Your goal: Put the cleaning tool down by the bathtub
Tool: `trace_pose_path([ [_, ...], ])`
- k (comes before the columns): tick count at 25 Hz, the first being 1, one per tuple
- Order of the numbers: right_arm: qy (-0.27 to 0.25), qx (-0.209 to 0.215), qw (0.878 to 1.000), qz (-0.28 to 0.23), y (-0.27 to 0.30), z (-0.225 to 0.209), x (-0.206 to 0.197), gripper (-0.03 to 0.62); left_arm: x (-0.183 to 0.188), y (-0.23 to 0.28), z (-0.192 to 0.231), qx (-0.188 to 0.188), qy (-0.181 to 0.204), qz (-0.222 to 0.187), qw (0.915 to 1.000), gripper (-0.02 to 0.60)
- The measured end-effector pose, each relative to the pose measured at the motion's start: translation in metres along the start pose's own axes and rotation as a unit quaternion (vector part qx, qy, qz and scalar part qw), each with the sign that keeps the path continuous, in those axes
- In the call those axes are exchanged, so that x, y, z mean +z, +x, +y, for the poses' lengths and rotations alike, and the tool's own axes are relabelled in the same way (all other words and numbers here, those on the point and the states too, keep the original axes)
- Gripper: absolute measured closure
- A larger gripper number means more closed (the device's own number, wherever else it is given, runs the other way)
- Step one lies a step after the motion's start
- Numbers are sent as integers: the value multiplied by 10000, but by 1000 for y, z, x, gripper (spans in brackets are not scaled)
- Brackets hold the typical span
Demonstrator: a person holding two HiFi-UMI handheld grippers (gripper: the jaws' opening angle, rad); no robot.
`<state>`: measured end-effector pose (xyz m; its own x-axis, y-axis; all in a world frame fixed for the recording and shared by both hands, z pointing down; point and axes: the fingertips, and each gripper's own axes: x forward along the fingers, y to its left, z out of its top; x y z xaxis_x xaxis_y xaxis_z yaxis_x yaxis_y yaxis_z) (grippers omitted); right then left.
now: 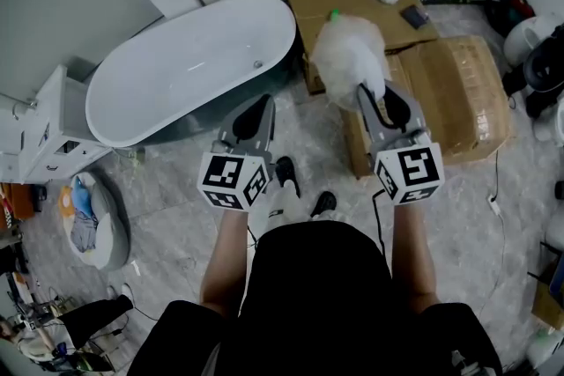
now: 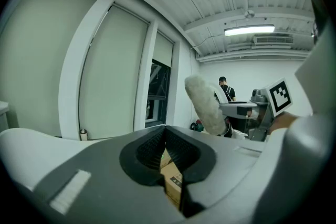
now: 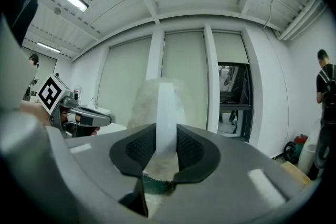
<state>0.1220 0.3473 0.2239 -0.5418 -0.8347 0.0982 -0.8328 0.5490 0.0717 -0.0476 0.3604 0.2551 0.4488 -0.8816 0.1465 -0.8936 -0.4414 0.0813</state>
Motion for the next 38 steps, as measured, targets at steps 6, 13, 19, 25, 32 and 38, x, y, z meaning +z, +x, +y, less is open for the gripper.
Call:
trace_pose_path([
  [6,75,-83,9999,41,6,-11,-4,491,-12,12,4,-37,-77,147,9999,583],
  [13,82,-160,9997,160,31,-23,-9,491,-16,40,19,-118,-142,190,9996,583],
  [19,43,-175,9996,235,67,-39,-7,491,-12,73,44,-151,-220,201,9994,583],
  [25,-81,-82,9995,309,123,-49,-8,496,0,117,72,-286,-232,188,9991,583],
  [32,-2,-171,9997,200,179,-67,4,496,11,166,116,-380,-280,163,9988,583],
  [38,22,-418,9990,185,215,-80,11,496,18,196,148,-567,-291,133,9979,583],
])
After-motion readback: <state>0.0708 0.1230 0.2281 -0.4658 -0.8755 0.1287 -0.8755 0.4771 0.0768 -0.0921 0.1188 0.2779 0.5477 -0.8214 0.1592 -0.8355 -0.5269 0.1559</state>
